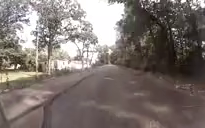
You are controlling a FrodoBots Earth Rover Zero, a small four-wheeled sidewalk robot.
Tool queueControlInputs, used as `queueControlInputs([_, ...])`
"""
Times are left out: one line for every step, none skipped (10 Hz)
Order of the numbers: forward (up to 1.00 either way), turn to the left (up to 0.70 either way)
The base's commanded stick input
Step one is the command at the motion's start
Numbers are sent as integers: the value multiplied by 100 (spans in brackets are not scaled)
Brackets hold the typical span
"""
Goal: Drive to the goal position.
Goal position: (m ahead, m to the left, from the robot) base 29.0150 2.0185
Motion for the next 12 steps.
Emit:
queueControlInputs([70,0])
queueControlInputs([70,0])
queueControlInputs([70,0])
queueControlInputs([70,0])
queueControlInputs([70,-17])
queueControlInputs([70,-21])
queueControlInputs([70,-8])
queueControlInputs([70,0])
queueControlInputs([70,0])
queueControlInputs([70,0])
queueControlInputs([70,0])
queueControlInputs([70,0])
